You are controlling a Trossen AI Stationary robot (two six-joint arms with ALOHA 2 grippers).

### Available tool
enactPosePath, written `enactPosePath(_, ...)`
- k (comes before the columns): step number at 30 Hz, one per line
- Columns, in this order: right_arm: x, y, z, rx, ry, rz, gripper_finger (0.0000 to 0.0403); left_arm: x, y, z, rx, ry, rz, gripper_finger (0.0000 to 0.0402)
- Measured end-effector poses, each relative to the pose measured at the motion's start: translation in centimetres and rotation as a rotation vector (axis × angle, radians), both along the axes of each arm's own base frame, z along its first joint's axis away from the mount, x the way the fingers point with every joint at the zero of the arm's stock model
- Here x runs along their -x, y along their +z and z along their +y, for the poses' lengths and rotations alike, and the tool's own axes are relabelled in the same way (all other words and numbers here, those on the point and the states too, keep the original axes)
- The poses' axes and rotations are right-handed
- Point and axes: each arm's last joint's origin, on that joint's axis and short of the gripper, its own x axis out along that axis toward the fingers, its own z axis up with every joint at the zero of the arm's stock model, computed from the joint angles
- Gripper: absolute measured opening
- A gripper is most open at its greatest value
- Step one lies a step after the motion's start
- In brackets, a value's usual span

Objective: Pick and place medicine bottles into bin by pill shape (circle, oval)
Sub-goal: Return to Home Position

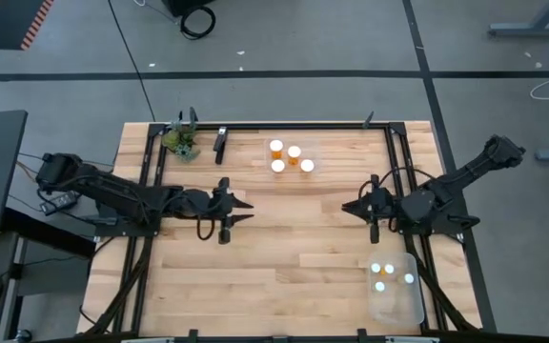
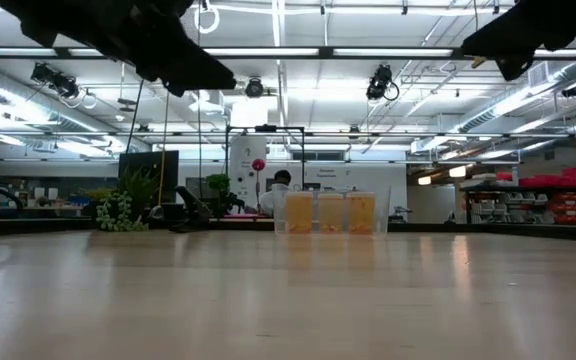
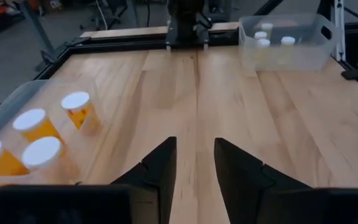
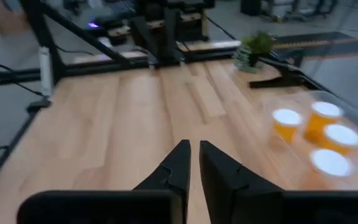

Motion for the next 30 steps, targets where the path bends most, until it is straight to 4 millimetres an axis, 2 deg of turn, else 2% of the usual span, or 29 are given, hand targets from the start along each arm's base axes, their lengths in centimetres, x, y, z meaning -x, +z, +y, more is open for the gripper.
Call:
enactPosePath(6,-0.5,-3.4,-0.8,-0.036,0.070,-0.066,0.0037,1.4,-2.5,0.2,0.043,0.009,-0.043,0.0110)
enactPosePath(8,-0.4,-4.0,-1.4,-0.032,0.060,-0.067,0.0037,2.1,-2.7,0.3,0.054,0.013,-0.046,0.0110)
enactPosePath(13,0.5,-4.7,-3.1,-0.036,0.029,-0.115,0.0037,3.9,-1.5,0.7,0.067,0.026,-0.119,0.0109)
enactPosePath(20,1.6,-5.1,-4.2,0.012,0.032,-0.178,0.0037,6.4,-0.1,1.3,0.031,0.072,-0.146,0.0109)
enactPosePath(26,2.2,-7.2,-4.6,-0.014,0.006,-0.173,0.0037,7.9,0.7,1.6,-0.033,0.072,-0.156,0.0109)
enactPosePath(30,2.4,-8.2,-4.6,-0.060,-0.003,-0.182,0.0037,9.1,0.4,1.5,-0.045,0.032,-0.209,0.0109)
